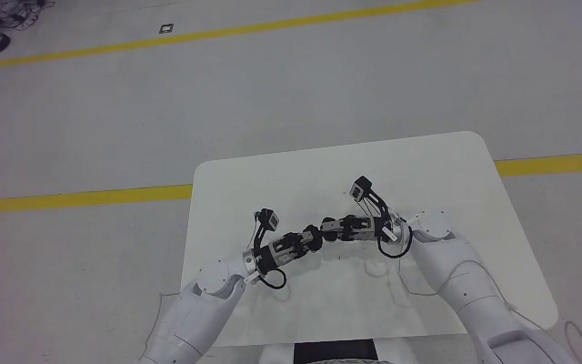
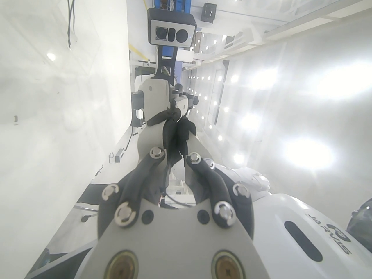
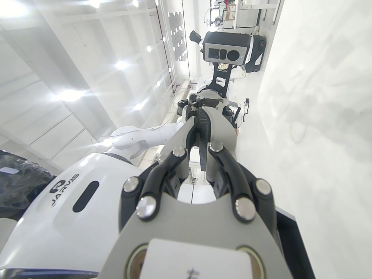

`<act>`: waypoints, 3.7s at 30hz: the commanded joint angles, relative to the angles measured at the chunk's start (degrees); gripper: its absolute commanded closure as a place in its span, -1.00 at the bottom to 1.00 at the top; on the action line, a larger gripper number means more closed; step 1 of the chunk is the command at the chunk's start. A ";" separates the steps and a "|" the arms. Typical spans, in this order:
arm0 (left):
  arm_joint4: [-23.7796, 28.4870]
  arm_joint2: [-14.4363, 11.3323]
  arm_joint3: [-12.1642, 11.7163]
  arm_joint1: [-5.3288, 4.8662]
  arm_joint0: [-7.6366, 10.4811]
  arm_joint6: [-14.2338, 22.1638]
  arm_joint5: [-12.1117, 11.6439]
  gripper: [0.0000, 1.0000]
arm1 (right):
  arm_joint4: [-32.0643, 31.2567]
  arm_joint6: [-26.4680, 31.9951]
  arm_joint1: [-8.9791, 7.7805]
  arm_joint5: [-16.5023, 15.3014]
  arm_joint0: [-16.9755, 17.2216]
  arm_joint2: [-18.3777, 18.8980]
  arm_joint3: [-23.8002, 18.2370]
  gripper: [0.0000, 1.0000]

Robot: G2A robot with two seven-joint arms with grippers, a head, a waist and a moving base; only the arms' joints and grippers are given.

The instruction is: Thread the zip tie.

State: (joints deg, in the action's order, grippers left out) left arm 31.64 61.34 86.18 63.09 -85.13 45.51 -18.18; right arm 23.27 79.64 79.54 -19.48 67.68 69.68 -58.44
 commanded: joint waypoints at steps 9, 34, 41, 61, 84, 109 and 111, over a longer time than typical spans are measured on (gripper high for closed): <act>-0.76 2.00 1.59 -0.40 -0.87 -0.42 -1.30 1.00 | 0.22 -0.15 -0.78 0.00 0.92 4.21 -0.28 -1.00; -46.28 3.75 14.88 -1.54 -5.52 -16.33 -1.30 1.00 | -0.95 -1.92 -1.71 0.00 2.17 8.52 -1.60 -1.00; -51.35 -0.57 17.83 -3.41 -5.24 -27.28 -1.30 1.00 | -0.95 -1.92 -1.71 0.00 2.17 8.52 -1.60 -1.00; -51.40 -0.89 18.00 -3.64 -5.07 -27.66 -1.30 1.00 | -56.79 -23.68 -5.99 11.22 9.79 8.58 -30.54 -1.00; -42.75 -1.24 18.96 -4.69 -4.39 -30.22 -1.30 1.00 | -56.01 -26.41 -6.34 9.39 11.19 7.67 -32.98 -1.00; -42.75 -1.24 18.96 -4.69 -4.39 -30.22 -1.30 1.00 | -60.45 -14.76 -6.27 9.30 -1.98 -3.33 -21.76 -1.00; -42.75 -1.24 18.96 -4.69 -4.39 -30.22 -1.30 1.00 | -60.45 -14.76 -6.27 9.30 -1.98 -3.33 -21.76 -1.00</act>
State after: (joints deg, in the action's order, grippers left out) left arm -11.11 60.10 105.14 58.40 -89.51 15.28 -19.48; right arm -37.18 64.90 73.27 -10.19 65.68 66.35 -80.19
